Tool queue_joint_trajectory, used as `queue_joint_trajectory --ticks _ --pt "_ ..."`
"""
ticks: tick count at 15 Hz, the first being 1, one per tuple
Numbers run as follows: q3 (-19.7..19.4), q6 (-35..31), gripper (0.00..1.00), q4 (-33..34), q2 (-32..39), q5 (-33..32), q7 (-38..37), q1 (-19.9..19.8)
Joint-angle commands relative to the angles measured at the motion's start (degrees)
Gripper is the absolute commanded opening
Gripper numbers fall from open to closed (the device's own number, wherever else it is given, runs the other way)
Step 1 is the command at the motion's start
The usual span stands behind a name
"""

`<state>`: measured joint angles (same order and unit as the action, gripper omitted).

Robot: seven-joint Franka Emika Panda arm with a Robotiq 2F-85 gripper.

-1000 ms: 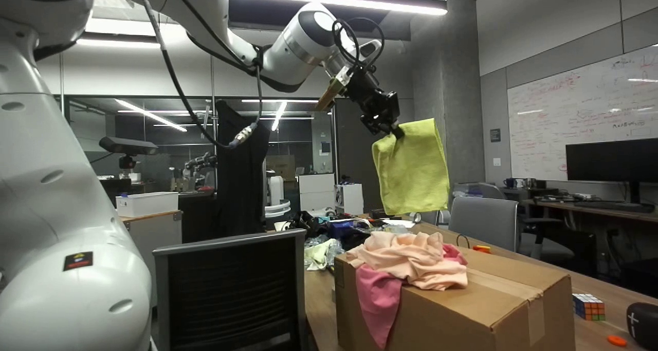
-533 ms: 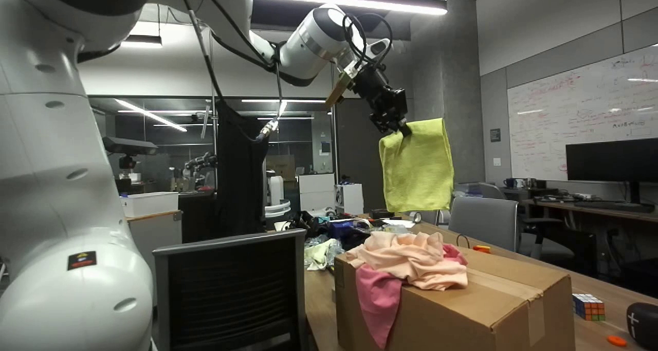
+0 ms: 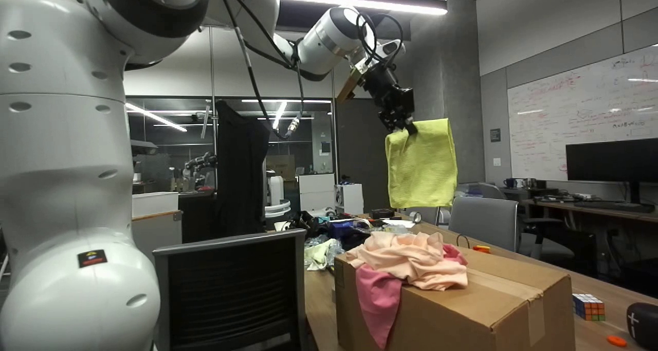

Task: Move the pink and peach shirt and the green towel to the top of the box

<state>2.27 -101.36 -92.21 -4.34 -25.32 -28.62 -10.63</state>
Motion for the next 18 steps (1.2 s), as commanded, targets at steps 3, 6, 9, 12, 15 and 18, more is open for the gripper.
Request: queue_joint_trajectory --ticks 3,6,9,12,15,18 --pt "-4.1 5.0 0.48 6.9 4.1 4.4 5.6 2.1" --pt "-5.4 6.2 0.7 6.0 4.0 5.7 8.7 2.1" --pt "-5.7 6.8 0.92 2.8 2.5 6.7 12.8 2.5" --pt "-5.3 7.0 1.0 -3.9 -1.1 8.2 18.2 3.3" --pt "-4.9 4.0 1.0 -15.4 -7.8 10.1 24.8 4.8" --pt "-5.2 1.9 0.99 -24.8 -14.1 12.8 30.4 6.4"
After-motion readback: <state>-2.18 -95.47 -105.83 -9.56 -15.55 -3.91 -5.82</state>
